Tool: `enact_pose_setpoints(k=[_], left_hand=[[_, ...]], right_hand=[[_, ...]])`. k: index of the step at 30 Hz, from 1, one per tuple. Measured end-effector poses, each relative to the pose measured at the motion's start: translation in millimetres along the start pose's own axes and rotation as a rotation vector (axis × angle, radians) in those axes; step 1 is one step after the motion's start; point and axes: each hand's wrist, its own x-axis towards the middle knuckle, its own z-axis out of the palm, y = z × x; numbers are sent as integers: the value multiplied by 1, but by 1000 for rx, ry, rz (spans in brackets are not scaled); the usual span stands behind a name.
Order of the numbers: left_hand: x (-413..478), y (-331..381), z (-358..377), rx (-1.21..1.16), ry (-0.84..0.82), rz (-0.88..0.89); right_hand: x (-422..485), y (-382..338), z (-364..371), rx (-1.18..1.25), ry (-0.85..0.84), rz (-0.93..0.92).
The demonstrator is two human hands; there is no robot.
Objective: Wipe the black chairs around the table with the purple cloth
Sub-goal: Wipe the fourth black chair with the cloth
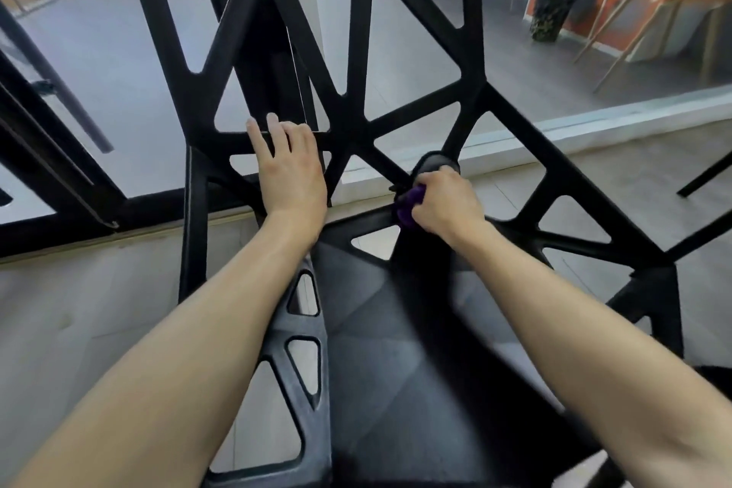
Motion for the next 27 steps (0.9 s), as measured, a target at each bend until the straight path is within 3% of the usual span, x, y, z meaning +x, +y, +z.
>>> enact_pose_setpoints(k=[3, 7, 10, 14, 16, 20, 23, 25, 27], left_hand=[[0, 2, -1, -27, 14, -10], [-1, 6, -1, -12, 21, -11], [0, 1, 4, -22, 45, 7], [1, -1, -2, -63, -58, 5], [3, -2, -8, -110, -79, 9], [3, 18, -19, -429, 118, 129], [7, 56, -43, -610, 199, 254], [19, 76, -58, -688, 158, 274], [35, 87, -66, -708, 73, 265]], right_hand=[[-14, -9, -8, 71, -45, 38], [-59, -74, 32, 149, -258, -265], [-50, -61, 30, 95, -168, -254], [-37, -21, 1, -18, -80, -147], [-35, -10, -26, 37, -35, -105], [-25, 24, -95, 132, 328, -35], [-4, 22, -136, 139, 660, -148], [23, 14, -145, 69, 757, -244], [48, 14, -129, -25, 707, -265]])
